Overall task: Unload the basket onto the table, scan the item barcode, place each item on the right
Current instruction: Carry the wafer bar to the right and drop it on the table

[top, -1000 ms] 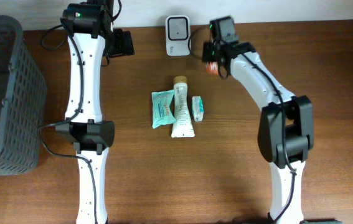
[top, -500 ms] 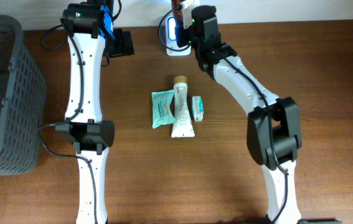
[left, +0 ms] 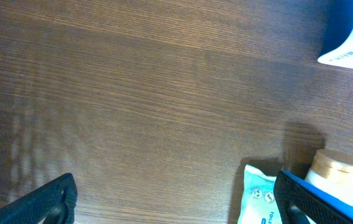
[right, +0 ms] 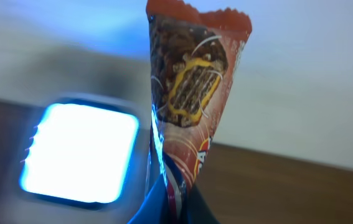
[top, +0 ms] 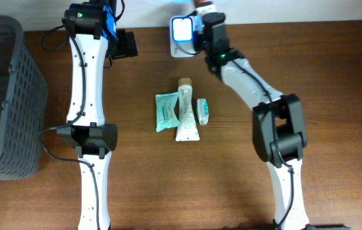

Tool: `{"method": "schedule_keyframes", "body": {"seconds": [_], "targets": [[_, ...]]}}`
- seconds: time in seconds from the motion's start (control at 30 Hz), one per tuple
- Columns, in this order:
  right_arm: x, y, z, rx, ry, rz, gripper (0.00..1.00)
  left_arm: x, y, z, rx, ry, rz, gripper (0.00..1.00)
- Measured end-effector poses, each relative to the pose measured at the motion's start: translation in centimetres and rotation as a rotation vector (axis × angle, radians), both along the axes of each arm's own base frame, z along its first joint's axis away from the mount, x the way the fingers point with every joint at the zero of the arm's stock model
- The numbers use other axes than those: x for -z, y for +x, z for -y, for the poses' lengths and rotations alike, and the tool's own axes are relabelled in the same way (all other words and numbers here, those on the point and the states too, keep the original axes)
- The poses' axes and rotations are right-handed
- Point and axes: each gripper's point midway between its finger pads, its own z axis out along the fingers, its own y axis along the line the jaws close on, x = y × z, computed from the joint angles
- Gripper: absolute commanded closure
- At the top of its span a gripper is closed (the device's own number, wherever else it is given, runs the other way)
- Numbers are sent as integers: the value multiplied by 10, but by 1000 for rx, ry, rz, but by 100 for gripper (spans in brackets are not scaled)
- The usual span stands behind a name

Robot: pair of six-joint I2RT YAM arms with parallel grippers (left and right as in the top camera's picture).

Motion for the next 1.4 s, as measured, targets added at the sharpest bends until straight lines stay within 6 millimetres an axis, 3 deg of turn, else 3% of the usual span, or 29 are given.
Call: {"method": "schedule_keyframes", "body": {"seconds": [0.03, 0.1, 0.17, 0.2, 0.33, 0.43, 0.5, 0.6, 0.67, 0.7, 0.73, 0.87, 0.97, 1.07, 1.17, 1.2, 1.4], "targets": [[-2, 0, 22, 64, -18, -13, 96, 0, 0, 0, 0, 0, 0, 1], [-18, -4, 93, 244, -70, -37, 96, 0, 0, 0, 0, 0, 0, 1], [-28, -14, 144, 356, -106, -68, 96, 0, 0, 0, 0, 0, 1, 1], [-33, -23, 181, 433, -128, -94, 96, 0, 0, 0, 0, 0, 0, 1], [-22, -63, 296, 655, -164, -233, 96, 0, 0, 0, 0, 0, 0, 1], [-8, -92, 357, 768, -143, -317, 96, 0, 0, 0, 0, 0, 0, 1], [3, -118, 412, 833, -69, -363, 96, 0, 0, 0, 0, 0, 0, 1], [19, -141, 445, 851, 20, -412, 96, 0, 0, 0, 0, 0, 0, 1], [28, -156, 462, 888, 84, -424, 49, 0, 0, 0, 0, 0, 0, 1], [31, -161, 469, 909, 115, -423, 15, 0, 0, 0, 0, 0, 0, 1], [34, -166, 474, 934, 143, -425, 1, 0, 0, 0, 0, 0, 0, 1], [41, -170, 474, 937, 250, -426, 1, 0, 0, 0, 0, 0, 0, 1], [46, -155, 445, 812, 384, -443, 1, 0, 0, 0, 0, 0, 0, 1], [46, -136, 394, 609, 553, -473, 1, 0, 0, 0, 0, 0, 0, 1], [45, -126, 319, 390, 699, -563, 1, 0, 0, 0, 0, 0, 0, 1], [46, -127, 289, 326, 735, -616, 1, 0, 0, 0, 0, 0, 0, 1], [53, -153, 159, 81, 747, -865, 1, 0, 0, 0, 0, 0, 0, 1]]}}
